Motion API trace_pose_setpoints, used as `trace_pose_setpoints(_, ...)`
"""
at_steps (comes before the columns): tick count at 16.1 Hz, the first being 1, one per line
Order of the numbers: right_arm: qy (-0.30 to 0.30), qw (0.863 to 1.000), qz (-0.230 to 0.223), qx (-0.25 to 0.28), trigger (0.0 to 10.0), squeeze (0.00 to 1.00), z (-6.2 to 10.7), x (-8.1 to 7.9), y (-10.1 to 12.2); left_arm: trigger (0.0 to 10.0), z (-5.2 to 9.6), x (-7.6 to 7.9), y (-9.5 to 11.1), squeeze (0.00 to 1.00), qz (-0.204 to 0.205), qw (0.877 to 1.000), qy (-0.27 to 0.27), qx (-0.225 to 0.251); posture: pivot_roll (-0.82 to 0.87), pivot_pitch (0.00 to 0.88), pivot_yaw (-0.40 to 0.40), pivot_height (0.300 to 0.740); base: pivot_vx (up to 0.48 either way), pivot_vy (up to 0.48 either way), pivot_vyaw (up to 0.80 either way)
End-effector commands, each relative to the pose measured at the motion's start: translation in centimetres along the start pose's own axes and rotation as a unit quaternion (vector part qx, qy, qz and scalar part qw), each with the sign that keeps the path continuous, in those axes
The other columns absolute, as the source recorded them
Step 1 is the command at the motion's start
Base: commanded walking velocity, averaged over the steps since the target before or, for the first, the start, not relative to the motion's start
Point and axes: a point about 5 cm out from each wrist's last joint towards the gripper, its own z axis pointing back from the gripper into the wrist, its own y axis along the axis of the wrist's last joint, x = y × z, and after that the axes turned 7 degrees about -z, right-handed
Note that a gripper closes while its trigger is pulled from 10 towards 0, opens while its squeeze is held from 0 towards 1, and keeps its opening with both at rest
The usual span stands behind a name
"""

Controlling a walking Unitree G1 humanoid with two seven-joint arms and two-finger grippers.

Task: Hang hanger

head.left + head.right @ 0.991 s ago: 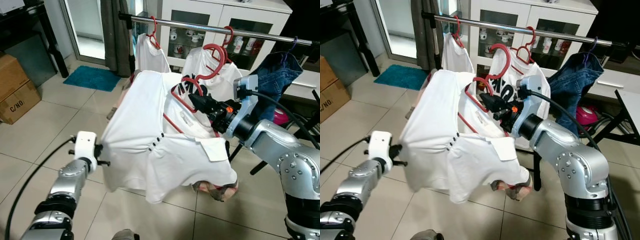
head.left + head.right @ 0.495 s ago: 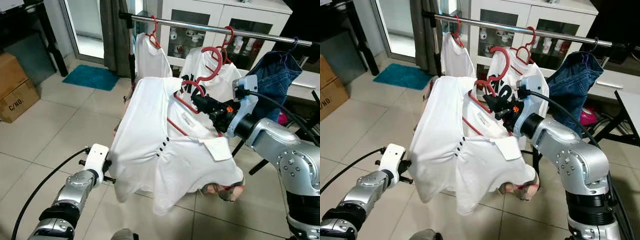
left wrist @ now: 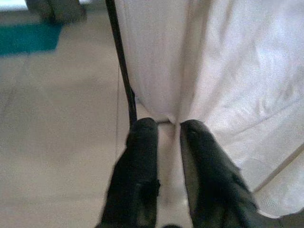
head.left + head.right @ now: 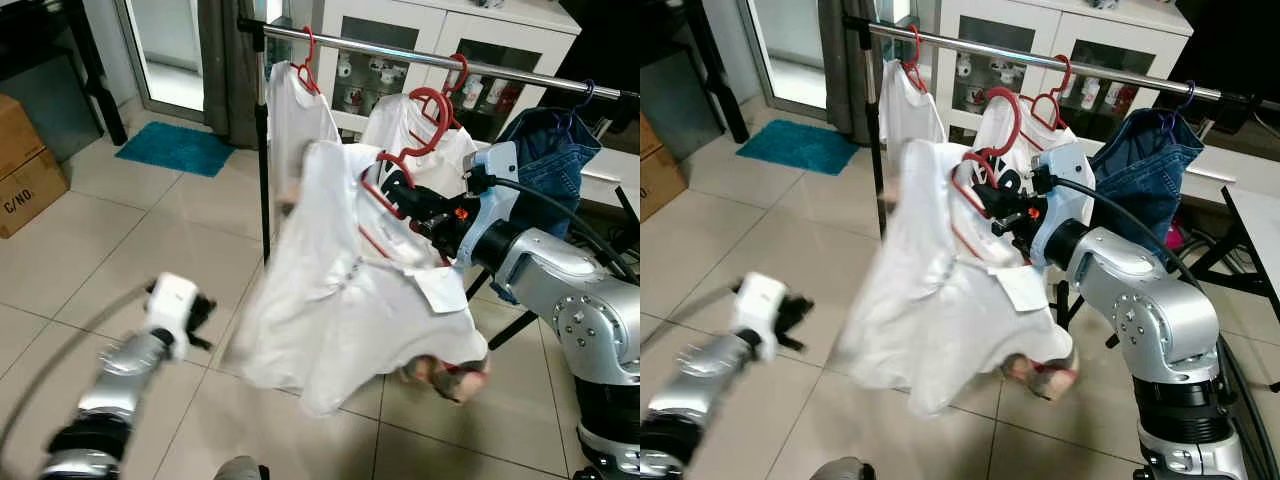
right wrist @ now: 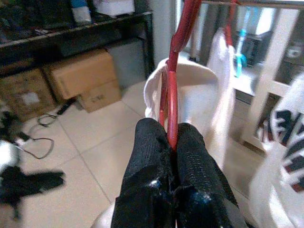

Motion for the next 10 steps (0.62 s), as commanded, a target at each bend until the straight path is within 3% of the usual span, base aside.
trace_pose_setpoints(1,-0.015,1.0,0.013,0.004,10.0,0.0,0.0,0.3,0.3,10.0,0.3,-0.4,0.9,1.0,-0.007,0.999,-0.016,0.031,-0.03,0.0,-0.073,0.74,0.0,0.0,0.0)
trace_pose_setpoints(3,-0.027,0.999,0.016,-0.004,10.0,0.0,-0.2,0.4,-0.2,10.0,0.7,-0.6,3.5,1.0,-0.022,0.993,-0.059,0.1,-0.02,0.0,-0.076,0.74,0.0,0.0,0.0)
trace_pose_setpoints(4,-0.034,0.999,0.019,-0.01,10.0,0.0,-0.4,0.5,-0.4,10.0,0.6,0.4,5.5,1.0,-0.025,0.983,-0.112,0.14,-0.02,0.0,-0.077,0.74,0.0,0.0,0.0)
trace_pose_setpoints(6,-0.043,0.999,0.019,-0.011,10.0,0.0,-0.9,0.4,-0.5,10.0,-0.2,3.5,9.9,1.0,-0.025,0.949,-0.234,0.208,-0.02,0.0,-0.076,0.74,0.0,0.0,0.0)
trace_pose_setpoints(7,-0.043,0.999,0.02,-0.011,10.0,0.0,-1.0,0.4,-0.4,10.0,-0.4,4.0,10.4,1.0,-0.025,0.943,-0.252,0.214,-0.02,0.0,-0.076,0.74,0.0,0.0,0.0)
trace_pose_setpoints(8,-0.041,0.999,0.023,-0.005,10.0,0.0,-1.6,-0.1,-0.2,10.0,-1.2,6.2,12.1,1.0,-0.056,0.92,-0.321,0.217,-0.03,0.0,-0.066,0.74,0.0,0.0,0.0)
trace_pose_setpoints(10,-0.037,0.999,0.028,-0.003,10.0,0.0,-1.7,-0.4,-0.1,10.0,-1.7,6.5,13.0,1.0,-0.085,0.919,-0.316,0.221,-0.04,0.0,-0.055,0.74,0.0,0.0,0.0)
